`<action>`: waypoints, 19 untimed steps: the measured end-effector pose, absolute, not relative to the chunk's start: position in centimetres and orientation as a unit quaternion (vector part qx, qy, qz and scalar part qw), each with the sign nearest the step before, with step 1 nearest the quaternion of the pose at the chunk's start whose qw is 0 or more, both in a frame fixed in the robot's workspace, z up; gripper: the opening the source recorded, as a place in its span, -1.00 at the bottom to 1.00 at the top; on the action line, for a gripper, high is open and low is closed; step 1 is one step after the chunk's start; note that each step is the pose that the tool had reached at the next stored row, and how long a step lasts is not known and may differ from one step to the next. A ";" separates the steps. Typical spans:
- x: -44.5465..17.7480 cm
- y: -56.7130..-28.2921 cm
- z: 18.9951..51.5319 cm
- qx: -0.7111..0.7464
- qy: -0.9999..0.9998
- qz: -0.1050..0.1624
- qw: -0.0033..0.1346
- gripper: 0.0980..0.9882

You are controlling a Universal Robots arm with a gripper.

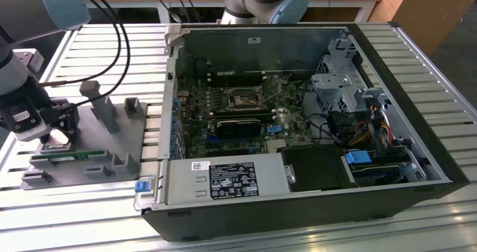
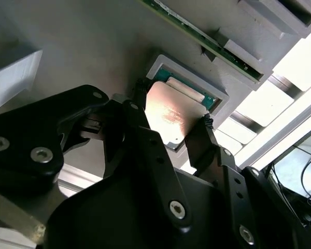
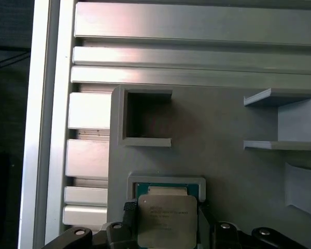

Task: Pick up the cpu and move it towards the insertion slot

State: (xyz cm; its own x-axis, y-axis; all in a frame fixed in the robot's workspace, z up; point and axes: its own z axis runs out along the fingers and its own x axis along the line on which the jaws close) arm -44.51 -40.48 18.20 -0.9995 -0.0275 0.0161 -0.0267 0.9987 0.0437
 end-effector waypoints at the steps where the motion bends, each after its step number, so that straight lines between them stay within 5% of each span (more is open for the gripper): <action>1: -44.5 -40.5 18.3 0.014 -1.000 -0.022 0.009 0.00; 19: -44.5 -40.5 18.8 0.014 -1.000 -0.022 0.009 0.00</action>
State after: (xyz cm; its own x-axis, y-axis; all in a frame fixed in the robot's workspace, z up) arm -44.51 -40.48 18.83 -0.9995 -0.0275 0.0167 -0.0267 0.9987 0.0434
